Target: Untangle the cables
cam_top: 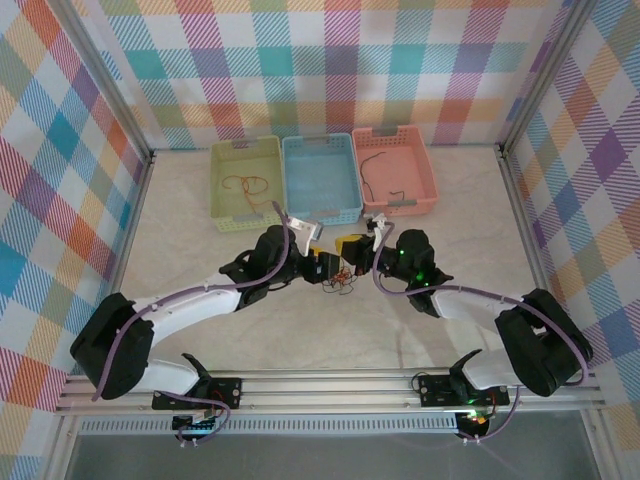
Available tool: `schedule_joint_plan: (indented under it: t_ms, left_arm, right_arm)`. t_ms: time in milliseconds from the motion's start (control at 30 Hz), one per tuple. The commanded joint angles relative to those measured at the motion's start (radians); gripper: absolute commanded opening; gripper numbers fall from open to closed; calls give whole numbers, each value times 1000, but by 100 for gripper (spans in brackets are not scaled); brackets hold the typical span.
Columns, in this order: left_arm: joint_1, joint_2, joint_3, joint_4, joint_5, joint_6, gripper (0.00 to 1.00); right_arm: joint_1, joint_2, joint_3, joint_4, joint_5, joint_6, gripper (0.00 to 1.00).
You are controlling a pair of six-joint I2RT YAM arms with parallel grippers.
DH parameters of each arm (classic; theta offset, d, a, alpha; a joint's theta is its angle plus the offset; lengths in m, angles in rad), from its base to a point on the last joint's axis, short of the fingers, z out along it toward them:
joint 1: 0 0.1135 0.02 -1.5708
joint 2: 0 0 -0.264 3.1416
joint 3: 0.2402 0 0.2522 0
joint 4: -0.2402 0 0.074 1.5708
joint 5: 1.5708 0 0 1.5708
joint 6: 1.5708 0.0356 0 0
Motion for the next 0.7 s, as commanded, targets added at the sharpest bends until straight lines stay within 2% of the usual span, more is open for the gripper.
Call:
schedule_joint_plan:
  t_ms: [0,67,267,667]
  left_arm:
    - [-9,55,55,104,43,33,58]
    - [-7,74,71,114,33,38,57]
    - [-9,81,-35,334,1,90,53]
    - [-11,164,-62,451,13,129,54]
  right_arm:
    - [17,9,-13,68,-63,19,0]
    - [17,10,-11,67,-67,15,0]
    - [17,24,-5,68,-85,7,0]
    - [17,37,-1,88,-136,0,0]
